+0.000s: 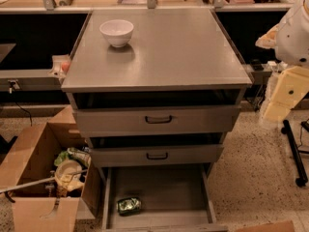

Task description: Pick green can from bottom drawer and place on counter

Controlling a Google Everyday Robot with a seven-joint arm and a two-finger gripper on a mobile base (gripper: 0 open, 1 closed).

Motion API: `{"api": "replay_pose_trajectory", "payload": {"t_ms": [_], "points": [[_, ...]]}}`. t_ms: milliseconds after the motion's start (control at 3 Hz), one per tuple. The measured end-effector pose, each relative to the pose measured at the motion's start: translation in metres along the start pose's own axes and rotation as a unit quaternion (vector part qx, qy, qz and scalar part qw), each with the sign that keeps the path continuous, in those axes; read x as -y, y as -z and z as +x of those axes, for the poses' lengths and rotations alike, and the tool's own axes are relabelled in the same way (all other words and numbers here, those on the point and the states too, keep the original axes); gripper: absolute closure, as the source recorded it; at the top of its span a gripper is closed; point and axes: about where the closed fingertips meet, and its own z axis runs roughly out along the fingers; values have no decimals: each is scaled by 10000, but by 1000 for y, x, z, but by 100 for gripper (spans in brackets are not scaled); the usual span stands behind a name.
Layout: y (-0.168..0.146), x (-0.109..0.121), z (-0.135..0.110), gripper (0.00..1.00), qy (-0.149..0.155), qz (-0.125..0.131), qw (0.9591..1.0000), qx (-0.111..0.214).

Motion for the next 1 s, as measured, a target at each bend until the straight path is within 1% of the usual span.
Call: {"api": "replay_pose_trajectory", "payload": {"t_ms": [333,667,1000], "points": [[0,0,0,0,0,0,10000,0],[-29,-11,-4,0,161,-144,9998,46],[-92,-36,-14,0,468,-271,9984,149]]}}
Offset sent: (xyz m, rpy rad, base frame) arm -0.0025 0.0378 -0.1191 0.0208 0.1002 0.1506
